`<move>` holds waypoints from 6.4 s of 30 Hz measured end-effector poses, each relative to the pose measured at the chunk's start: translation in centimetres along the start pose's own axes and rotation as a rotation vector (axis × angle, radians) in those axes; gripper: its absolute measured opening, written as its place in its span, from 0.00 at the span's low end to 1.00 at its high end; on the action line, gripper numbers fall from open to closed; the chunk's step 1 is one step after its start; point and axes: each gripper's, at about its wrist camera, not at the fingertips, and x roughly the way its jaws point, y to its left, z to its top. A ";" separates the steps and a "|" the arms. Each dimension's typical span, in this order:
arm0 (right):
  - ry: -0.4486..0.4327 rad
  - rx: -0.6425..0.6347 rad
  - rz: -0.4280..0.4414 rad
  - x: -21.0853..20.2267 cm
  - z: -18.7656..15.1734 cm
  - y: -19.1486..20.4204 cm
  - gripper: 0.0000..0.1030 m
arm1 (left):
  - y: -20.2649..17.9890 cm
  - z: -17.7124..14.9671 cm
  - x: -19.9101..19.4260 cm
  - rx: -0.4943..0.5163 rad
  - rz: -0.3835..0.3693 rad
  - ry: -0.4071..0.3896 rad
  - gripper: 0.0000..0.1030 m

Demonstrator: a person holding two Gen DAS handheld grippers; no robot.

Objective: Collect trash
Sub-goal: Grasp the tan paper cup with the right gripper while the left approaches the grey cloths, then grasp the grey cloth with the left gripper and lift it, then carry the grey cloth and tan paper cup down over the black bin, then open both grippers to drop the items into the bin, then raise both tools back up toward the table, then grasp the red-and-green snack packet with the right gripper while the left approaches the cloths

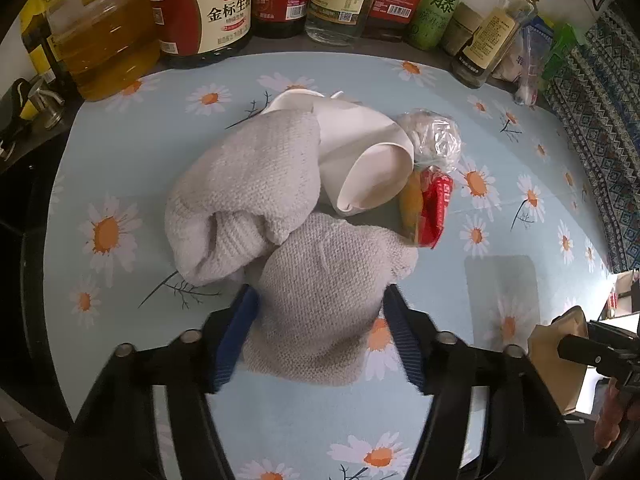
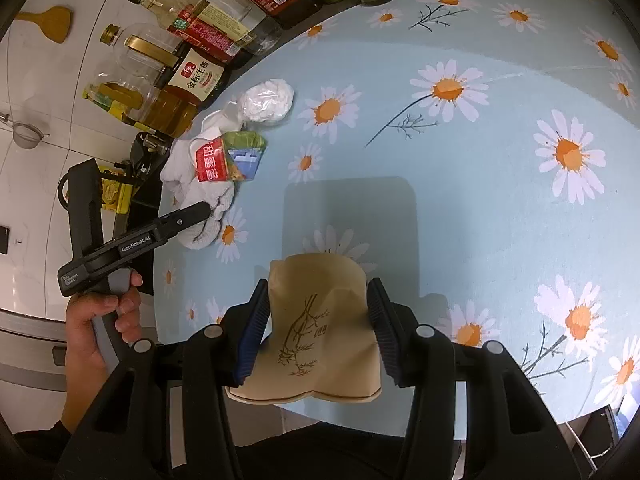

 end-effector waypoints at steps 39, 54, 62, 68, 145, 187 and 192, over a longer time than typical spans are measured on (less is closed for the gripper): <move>-0.009 -0.153 0.024 0.3 -3.0 7.3 0.48 | 0.6 -7.6 -9.3 -0.031 -0.074 -0.157 0.24; 0.031 -0.230 0.034 2.3 -7.8 12.2 0.49 | 2.9 -14.6 -12.3 -0.064 -0.082 -0.166 0.24; 0.081 -0.258 0.039 4.4 -11.2 14.3 0.49 | 4.5 -19.3 -12.3 -0.096 -0.096 -0.140 0.24; 0.113 -0.280 0.032 5.5 -13.5 15.3 0.49 | 5.1 -22.2 -12.5 -0.108 -0.107 -0.125 0.24; 0.221 -0.201 -0.054 9.1 -19.2 11.5 0.64 | 6.2 -29.2 -7.7 -0.217 -0.156 0.053 0.39; 0.043 -0.346 -0.145 3.6 -2.4 12.0 0.76 | 4.4 -16.4 -12.1 -0.182 -0.082 -0.125 0.54; 0.053 -0.374 -0.167 5.1 1.0 12.2 0.76 | 4.6 -15.0 -11.6 -0.222 -0.068 -0.122 0.54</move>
